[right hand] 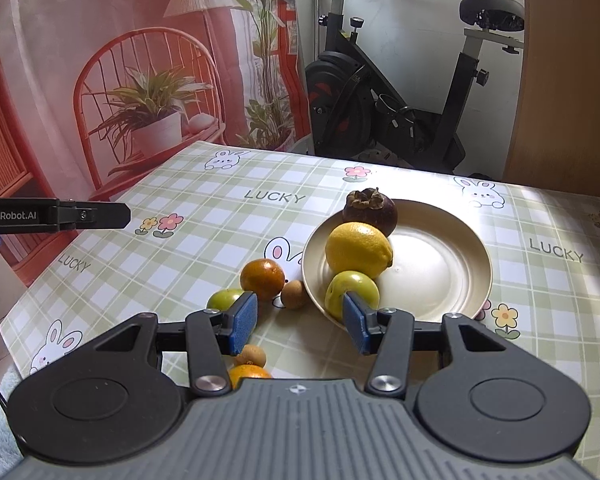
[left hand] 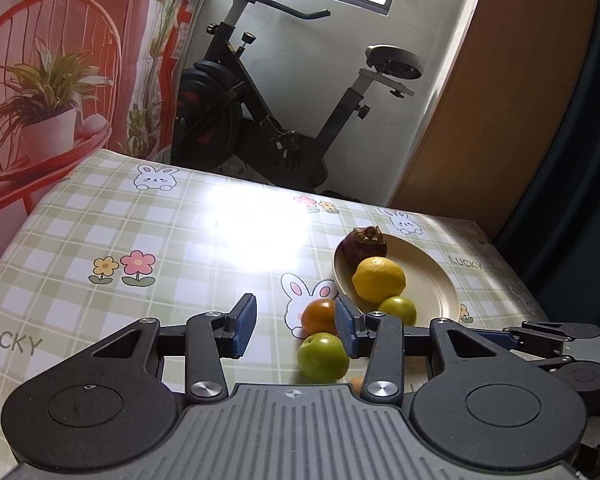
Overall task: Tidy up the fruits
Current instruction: 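Move the left tool down to the orange and close on it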
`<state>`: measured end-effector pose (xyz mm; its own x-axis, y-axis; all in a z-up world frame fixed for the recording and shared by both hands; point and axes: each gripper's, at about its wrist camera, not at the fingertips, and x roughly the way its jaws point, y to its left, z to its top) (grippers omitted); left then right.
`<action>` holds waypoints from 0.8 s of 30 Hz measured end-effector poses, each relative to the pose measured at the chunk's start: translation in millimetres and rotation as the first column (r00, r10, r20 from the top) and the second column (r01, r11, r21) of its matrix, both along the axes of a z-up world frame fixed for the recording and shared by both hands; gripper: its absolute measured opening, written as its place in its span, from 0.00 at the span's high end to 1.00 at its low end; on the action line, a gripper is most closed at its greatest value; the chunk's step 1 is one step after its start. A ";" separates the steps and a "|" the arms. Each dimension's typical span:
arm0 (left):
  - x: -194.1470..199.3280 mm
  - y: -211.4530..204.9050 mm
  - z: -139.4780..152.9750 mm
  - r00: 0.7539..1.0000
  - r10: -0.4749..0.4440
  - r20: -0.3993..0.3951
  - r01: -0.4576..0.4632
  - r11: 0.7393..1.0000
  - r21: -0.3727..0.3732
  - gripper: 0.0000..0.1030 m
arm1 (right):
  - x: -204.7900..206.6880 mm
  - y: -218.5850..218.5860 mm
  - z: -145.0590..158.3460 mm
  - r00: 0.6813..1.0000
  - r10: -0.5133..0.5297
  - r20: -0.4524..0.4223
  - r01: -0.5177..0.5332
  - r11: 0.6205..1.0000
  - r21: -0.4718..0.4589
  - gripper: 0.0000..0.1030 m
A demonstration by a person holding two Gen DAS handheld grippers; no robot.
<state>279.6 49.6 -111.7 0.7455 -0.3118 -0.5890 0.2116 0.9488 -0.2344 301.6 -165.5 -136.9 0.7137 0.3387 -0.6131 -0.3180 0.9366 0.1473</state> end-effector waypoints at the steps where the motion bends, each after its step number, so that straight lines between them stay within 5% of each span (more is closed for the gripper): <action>1: -1.5 -2.1 -3.8 1.000 -0.009 -0.009 0.009 1.000 -0.001 0.56 | -1.7 0.9 -3.0 1.000 0.007 -0.009 -0.007 1.000 -0.002 0.51; 24: 6.2 -41.4 -63.2 0.950 -0.225 -0.218 0.208 0.973 -0.096 0.56 | -4.7 35.2 -57.9 0.978 0.173 -0.119 -0.182 0.981 -0.071 0.51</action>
<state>285.8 8.1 -174.9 0.5052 -0.4982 -0.7047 0.3436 0.8652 -0.3653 296.9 -130.3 -194.9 0.5718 0.3998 -0.7164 -0.4661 0.8769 0.1174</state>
